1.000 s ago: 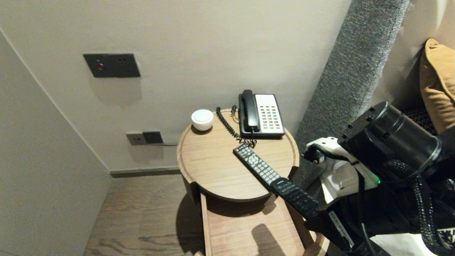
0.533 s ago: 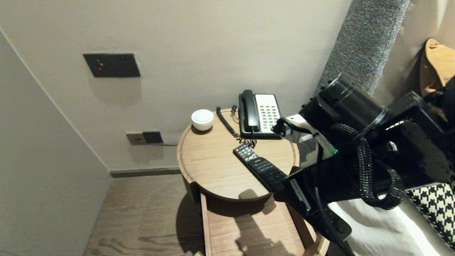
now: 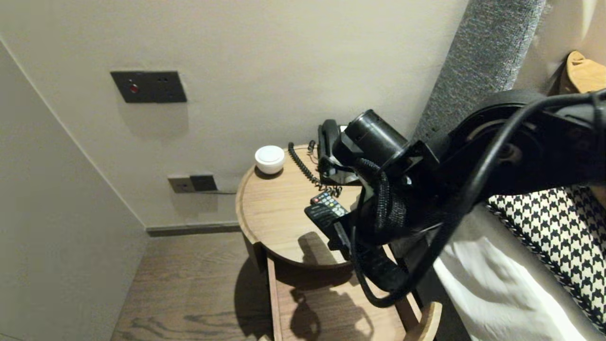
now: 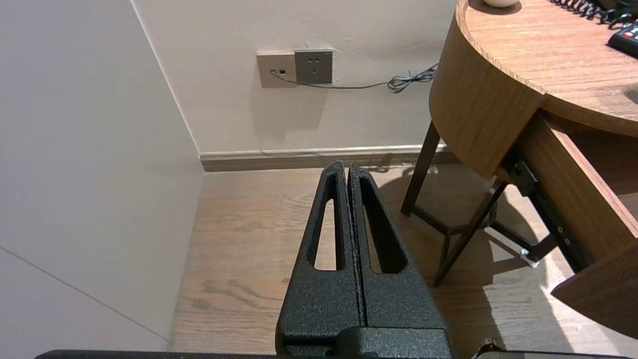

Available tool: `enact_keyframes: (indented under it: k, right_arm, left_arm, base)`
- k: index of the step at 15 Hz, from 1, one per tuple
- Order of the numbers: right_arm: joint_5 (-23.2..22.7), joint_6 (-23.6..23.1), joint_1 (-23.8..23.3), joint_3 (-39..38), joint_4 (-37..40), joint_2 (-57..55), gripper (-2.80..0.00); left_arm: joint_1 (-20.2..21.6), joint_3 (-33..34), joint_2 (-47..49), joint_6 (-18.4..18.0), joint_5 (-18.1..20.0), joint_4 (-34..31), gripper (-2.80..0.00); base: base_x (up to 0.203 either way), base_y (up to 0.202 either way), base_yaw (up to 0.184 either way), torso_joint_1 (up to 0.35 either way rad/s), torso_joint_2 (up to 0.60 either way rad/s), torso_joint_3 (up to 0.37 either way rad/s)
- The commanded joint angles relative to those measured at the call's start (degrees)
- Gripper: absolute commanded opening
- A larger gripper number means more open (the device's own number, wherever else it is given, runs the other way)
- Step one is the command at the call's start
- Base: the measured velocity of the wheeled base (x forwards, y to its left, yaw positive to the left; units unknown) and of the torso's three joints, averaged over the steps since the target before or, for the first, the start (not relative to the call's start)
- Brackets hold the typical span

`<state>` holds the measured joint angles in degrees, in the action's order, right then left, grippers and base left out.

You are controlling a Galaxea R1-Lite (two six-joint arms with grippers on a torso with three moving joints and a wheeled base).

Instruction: Take the remote control out of the drawer one by one and place them on the table

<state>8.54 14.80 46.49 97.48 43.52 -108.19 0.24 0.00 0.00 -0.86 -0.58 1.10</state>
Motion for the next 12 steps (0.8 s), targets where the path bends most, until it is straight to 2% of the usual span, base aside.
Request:
enact_keyframes:
  k: [1, 5, 7, 12]
  right_arm:
    - [-0.01, -0.16, -0.15, 5.35, 0.3, -6.52, -2.8]
    - [0.06, -0.83, -1.04, 12.3, 0.22, -13.46, -2.8]
    - [-0.01, -2.11, -1.62, 12.55, 0.07, -15.87, -2.8]
    - [-0.02, -1.88, -2.81, 12.56, -0.37, -16.53, -2.8]
  left_arm:
    - [0.02, 0.0, 0.0, -0.02, -0.04, 0.04, -2.8]
    - [0.02, 0.0, 0.0, -0.02, -0.04, 0.04, -2.8]
    - [0.02, 0.0, 0.0, -0.02, -0.04, 0.04, -2.8]
    - [0.02, 0.0, 0.0, -0.02, -0.04, 0.04, -2.8]
  base:
    - [0.0, 0.0, 0.0, 0.0, 0.0, 0.0]
    - [0.0, 0.0, 0.0, 0.0, 0.0, 0.0]
    - [0.0, 0.0, 0.0, 0.0, 0.0, 0.0]
    - [0.0, 0.0, 0.0, 0.0, 0.0, 0.0]
